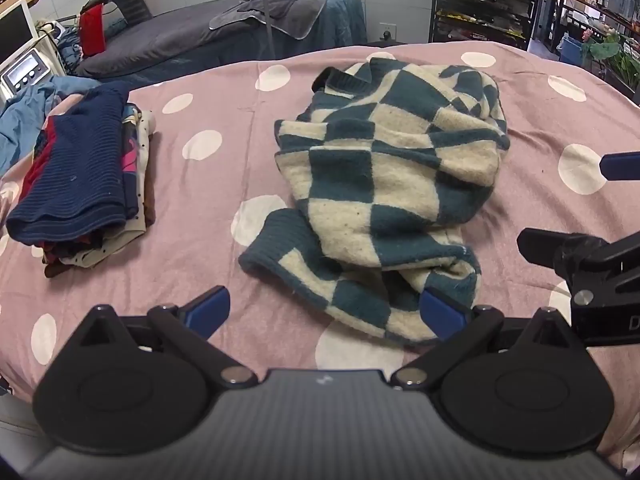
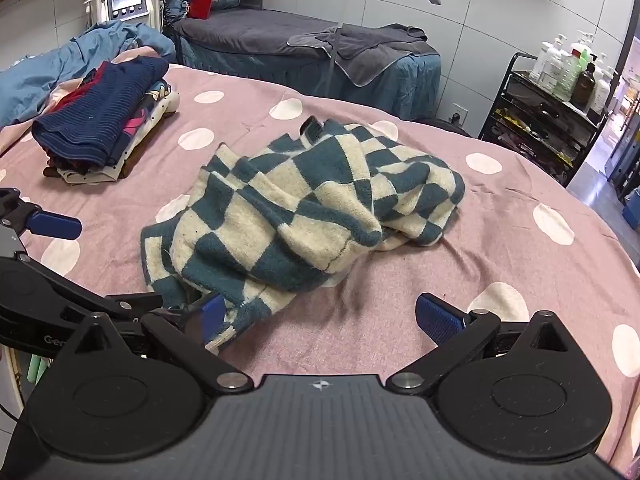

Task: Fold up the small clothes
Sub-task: 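Move both grippers toward the crumpled checkered sweater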

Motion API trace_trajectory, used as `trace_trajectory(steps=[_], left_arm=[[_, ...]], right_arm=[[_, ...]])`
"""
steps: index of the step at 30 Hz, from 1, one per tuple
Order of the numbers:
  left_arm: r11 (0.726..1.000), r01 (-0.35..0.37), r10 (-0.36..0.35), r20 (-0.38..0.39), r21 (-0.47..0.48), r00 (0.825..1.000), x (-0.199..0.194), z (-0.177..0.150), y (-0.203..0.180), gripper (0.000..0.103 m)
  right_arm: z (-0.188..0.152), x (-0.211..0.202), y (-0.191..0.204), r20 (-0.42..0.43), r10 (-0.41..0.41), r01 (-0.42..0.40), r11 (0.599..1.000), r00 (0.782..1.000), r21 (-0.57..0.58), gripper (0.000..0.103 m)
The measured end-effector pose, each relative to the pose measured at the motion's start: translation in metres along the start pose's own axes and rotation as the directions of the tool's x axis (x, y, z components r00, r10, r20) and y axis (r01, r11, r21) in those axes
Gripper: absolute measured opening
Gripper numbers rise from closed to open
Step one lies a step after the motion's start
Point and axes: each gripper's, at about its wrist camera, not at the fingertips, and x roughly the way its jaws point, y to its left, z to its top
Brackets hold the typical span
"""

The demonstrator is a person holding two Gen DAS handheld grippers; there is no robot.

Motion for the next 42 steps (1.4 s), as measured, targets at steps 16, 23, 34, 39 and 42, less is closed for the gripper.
trace_trajectory(steps=[16, 23, 34, 39, 42], left_arm=[[1.000, -0.011, 0.011, 0.005, -0.008, 1.000, -0.0035, -0.0028, 0.0025, 0.103], [1.000, -0.014, 0.014, 0.003, -0.018, 1.000, -0.0042, -0.0038, 0.0028, 0.103], [1.000, -0.016, 0.016, 0.000, -0.021, 1.000, -0.0052, -0.0049, 0.0027, 0.103], [1.000, -0.017, 0.017, -0.004, -0.018, 1.000, -0.0051, -0.0056, 0.0026, 0.103], [1.000, -0.017, 0.017, -0.002, -0.021, 1.000, -0.0052, -0.0062, 0.0027, 0.103]], right_arm=[[-0.0023, 0.0015, 0.0012, 0.004, 0.001, -0.001, 1.000, 1.000, 0.002, 0.103], [-0.0026, 0.0002, 0.0033, 0.005, -0.001, 0.001, 1.000, 1.000, 0.001, 0.103], [-0.0037, 0.0010, 0.0022, 0.004, -0.002, 0.002, 1.000, 1.000, 0.000, 0.103], [-0.0041, -0.0007, 0.0033, 0.005, -0.001, 0.001, 1.000, 1.000, 0.000, 0.103], [-0.0030, -0.0002, 0.0035, 0.006, 0.001, -0.001, 1.000, 1.000, 0.001, 0.103]])
